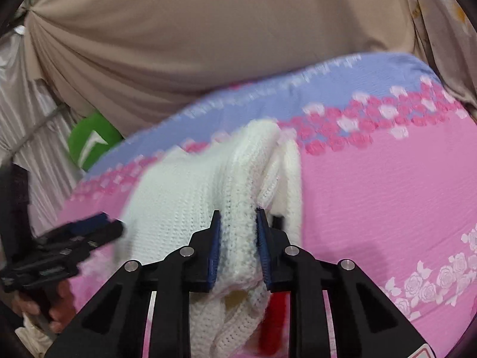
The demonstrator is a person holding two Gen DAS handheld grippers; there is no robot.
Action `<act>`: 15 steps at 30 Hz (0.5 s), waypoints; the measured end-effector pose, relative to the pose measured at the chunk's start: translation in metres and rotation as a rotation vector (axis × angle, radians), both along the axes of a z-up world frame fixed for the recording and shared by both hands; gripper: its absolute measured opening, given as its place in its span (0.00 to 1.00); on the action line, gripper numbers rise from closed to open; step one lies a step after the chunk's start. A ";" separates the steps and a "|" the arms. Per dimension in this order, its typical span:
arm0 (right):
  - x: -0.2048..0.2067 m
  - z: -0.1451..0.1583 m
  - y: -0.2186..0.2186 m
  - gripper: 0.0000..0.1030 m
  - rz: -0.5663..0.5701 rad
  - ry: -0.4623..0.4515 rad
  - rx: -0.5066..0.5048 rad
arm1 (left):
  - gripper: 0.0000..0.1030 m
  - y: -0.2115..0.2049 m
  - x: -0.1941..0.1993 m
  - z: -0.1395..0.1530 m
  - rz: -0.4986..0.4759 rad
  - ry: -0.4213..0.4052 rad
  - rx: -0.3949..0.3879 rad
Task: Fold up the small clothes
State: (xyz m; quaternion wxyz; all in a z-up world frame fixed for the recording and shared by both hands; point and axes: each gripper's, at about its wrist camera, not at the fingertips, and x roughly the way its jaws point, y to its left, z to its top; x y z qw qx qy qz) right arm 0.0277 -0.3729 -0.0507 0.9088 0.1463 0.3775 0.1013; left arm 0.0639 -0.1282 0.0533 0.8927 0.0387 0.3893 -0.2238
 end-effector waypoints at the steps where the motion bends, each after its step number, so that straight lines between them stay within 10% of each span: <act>1: -0.001 -0.001 -0.005 0.30 -0.003 -0.014 0.047 | 0.76 -0.002 0.002 -0.004 -0.001 0.013 0.009; 15: -0.017 -0.013 -0.014 0.70 -0.027 0.056 0.207 | 0.93 0.023 0.047 -0.044 -0.023 0.288 -0.198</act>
